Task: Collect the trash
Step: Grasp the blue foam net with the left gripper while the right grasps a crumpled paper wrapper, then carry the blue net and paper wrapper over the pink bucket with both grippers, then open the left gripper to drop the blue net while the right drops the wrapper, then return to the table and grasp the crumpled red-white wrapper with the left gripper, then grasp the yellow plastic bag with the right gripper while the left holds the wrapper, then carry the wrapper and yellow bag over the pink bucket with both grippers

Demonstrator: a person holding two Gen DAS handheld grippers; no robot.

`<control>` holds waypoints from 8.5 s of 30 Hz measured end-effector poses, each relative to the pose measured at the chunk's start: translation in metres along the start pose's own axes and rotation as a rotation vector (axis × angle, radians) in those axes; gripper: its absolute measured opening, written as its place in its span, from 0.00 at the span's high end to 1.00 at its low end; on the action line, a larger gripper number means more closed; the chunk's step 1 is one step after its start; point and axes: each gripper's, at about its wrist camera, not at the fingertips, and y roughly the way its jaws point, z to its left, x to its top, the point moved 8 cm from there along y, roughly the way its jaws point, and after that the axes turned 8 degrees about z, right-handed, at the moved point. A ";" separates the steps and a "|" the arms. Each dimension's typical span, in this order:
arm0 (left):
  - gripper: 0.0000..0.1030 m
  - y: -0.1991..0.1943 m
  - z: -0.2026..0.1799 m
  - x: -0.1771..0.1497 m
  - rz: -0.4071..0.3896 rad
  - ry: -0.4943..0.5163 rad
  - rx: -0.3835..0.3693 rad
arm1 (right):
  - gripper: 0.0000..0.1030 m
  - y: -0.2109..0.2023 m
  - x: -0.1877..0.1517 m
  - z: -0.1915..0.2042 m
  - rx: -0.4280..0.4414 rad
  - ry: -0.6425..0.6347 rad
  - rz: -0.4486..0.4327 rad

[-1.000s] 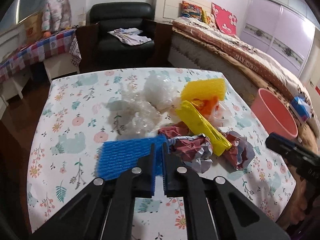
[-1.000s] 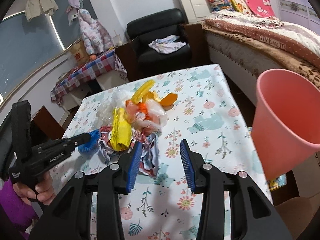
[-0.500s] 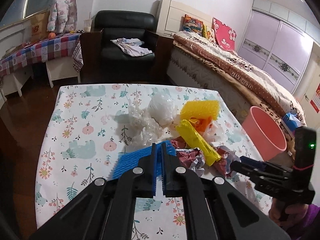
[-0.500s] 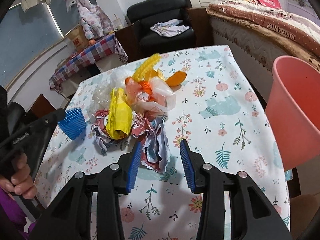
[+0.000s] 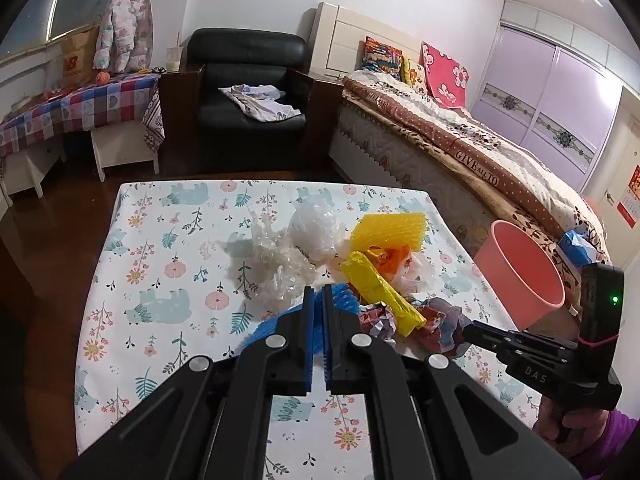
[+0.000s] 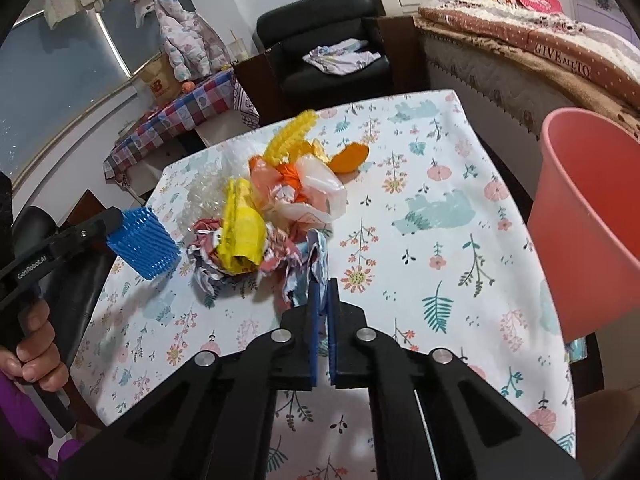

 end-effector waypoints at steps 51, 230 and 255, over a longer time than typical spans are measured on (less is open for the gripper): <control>0.97 0.031 -0.248 0.069 -0.054 0.312 -0.314 | 0.96 -0.125 0.025 -0.154 -0.151 0.302 -0.346; 0.94 0.001 -0.012 -0.015 0.040 -0.094 -0.070 | 0.96 -0.030 0.017 0.079 0.110 -0.209 -0.077; 0.94 0.021 -0.161 0.032 0.009 0.137 -0.237 | 0.96 -0.099 0.033 -0.084 -0.074 0.105 -0.257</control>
